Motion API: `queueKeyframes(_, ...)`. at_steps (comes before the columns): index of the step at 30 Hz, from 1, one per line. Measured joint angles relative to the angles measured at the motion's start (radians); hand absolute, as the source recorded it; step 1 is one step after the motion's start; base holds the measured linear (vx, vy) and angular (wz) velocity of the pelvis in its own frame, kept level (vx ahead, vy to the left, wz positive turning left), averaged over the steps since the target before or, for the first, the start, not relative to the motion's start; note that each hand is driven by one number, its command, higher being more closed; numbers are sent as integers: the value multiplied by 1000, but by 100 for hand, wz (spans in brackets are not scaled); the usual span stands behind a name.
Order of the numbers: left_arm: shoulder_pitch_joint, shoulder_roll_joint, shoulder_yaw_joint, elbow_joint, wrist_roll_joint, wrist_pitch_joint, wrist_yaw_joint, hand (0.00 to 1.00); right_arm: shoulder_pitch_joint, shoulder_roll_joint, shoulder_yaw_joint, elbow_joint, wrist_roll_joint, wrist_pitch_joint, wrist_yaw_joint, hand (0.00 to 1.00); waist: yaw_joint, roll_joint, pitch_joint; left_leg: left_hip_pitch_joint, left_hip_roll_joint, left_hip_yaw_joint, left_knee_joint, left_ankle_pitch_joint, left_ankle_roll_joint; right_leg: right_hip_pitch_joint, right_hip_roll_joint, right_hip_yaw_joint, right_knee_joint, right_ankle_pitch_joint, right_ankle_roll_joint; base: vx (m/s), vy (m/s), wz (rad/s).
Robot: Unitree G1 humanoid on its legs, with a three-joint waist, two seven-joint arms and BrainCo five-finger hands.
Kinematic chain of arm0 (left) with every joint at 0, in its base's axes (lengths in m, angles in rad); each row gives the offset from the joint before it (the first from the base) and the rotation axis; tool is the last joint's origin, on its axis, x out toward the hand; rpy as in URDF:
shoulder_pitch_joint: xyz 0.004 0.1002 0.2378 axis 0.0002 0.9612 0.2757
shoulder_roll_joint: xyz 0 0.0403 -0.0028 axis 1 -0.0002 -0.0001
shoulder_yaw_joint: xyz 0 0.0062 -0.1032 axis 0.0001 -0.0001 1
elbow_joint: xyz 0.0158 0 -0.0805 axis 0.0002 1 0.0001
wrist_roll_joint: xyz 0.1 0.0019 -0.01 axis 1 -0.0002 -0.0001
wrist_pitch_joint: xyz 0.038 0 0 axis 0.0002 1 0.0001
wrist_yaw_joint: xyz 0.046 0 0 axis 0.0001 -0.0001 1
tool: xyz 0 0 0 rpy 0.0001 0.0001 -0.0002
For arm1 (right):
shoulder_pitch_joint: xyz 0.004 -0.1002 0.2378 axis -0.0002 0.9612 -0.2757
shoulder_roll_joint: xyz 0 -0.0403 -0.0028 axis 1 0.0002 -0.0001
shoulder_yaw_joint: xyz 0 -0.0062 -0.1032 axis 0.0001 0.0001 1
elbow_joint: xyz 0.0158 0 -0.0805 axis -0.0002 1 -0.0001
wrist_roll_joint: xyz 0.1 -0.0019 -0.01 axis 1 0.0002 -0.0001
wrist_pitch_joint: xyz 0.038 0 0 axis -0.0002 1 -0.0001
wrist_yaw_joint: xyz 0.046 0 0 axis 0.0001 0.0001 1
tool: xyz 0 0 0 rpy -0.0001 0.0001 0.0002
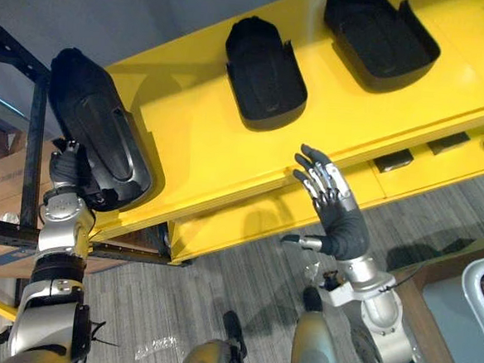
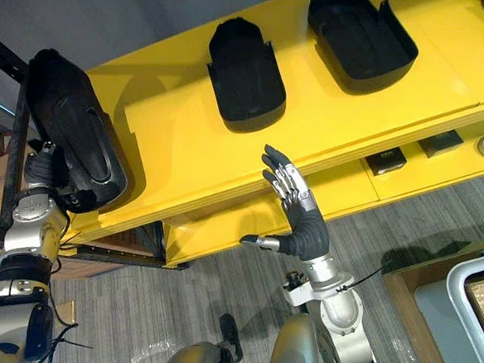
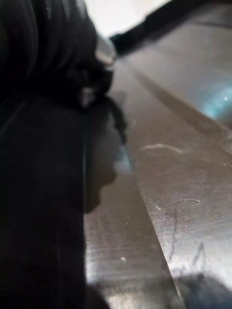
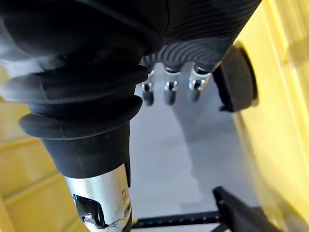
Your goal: Walk over and take plastic housings, then place them on the shelf
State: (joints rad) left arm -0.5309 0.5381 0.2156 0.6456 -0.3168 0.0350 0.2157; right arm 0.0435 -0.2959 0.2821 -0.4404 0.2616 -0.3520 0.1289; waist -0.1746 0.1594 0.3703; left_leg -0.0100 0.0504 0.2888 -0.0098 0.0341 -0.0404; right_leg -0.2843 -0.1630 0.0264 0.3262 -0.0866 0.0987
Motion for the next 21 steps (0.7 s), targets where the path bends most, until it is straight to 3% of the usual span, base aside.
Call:
queueKeyframes(9,-34,-76,-2,-45,-40,8,1,100,0,0,14,-67,1,7,2,0,-3,-1,5,-25,-25,52,0,-3,-4,-80,-31,28,92,-21,15,-15,3,-1)
queueKeyframes(21,-47,-83,-1,-45,-39,55,24,100,4,-1,54,-69,0,12,3,0,-5,-1,5,-28,-28,109,5,-26,-31,-122,-38,42,162,-44,18,4,-10,0)
